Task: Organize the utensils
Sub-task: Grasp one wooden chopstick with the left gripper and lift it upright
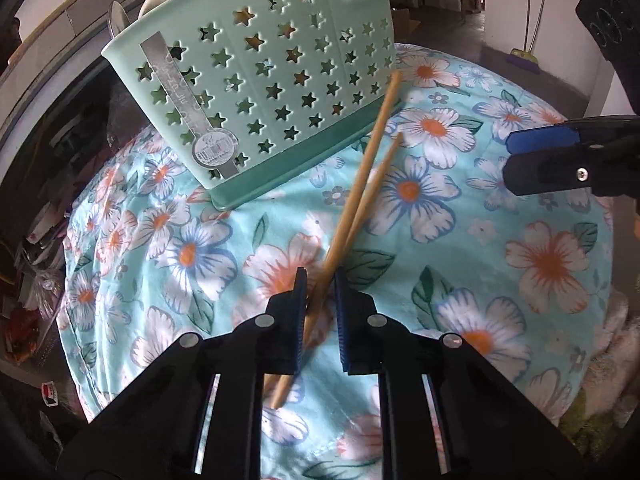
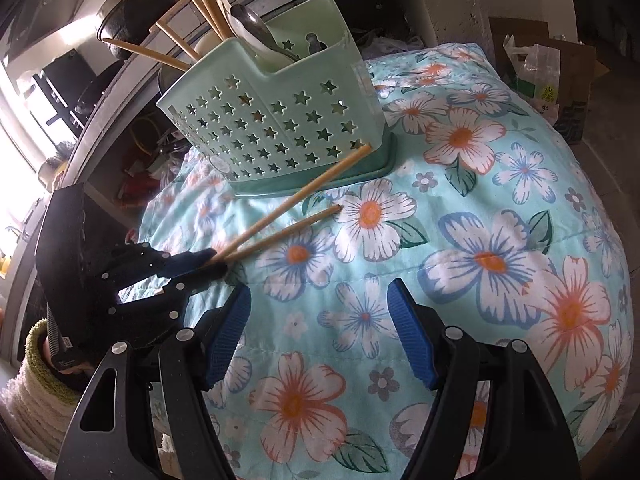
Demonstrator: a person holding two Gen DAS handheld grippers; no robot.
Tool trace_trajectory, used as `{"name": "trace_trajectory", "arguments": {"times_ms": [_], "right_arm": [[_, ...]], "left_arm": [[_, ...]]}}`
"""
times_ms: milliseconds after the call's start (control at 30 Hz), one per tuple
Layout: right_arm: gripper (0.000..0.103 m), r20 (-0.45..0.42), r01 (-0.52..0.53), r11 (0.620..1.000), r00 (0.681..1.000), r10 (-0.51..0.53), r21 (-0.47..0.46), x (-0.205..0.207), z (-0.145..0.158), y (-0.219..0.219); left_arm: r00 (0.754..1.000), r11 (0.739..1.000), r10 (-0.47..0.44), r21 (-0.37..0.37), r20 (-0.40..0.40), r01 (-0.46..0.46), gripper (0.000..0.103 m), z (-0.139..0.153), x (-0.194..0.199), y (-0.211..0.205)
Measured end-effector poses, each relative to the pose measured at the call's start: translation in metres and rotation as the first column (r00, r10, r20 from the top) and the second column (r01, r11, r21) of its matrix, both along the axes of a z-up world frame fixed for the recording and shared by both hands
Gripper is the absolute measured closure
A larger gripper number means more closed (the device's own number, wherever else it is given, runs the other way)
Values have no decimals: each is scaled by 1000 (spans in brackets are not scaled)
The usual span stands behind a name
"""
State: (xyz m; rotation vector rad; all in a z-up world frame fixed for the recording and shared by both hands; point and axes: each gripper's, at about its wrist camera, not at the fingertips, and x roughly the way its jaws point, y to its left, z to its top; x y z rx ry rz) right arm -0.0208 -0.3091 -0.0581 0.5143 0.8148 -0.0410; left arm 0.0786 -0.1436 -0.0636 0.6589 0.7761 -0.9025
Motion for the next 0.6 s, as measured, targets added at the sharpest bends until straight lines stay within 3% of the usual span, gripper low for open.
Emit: {"name": "trace_trajectory", "arguments": {"times_ms": [100,233,367,467,533,600], "right_arm": [[34,7,1,1000,1000,-1,-3,-2,3,0],[34,13,3,1000,1000,-3,-5,-3,5,1],[34,14,2,1000,1000,-2,-5,-3,6,2],[34,15,-3,1000,1000,3,-6,-3,7,4],[34,15,-7,1000,1000,7,-6,-3,8,6],[34,14,-11,1000,1000,11,-7,-3,7,8]], "left_arm": [[998,1000,-24,-17,-62,23,95,5,-10,4],[970,995,-42,-102,-238,18,98,14,-21,13],[904,978,-27,-197,-426,-64,98,13,-24,32],[832,950,-22,-270,-555,-155,98,5,-24,51],[797,928,-12,-304,-604,-217,98,0,-23,64],[779,898,-4,-346,-627,-274,98,1,-25,78]]}}
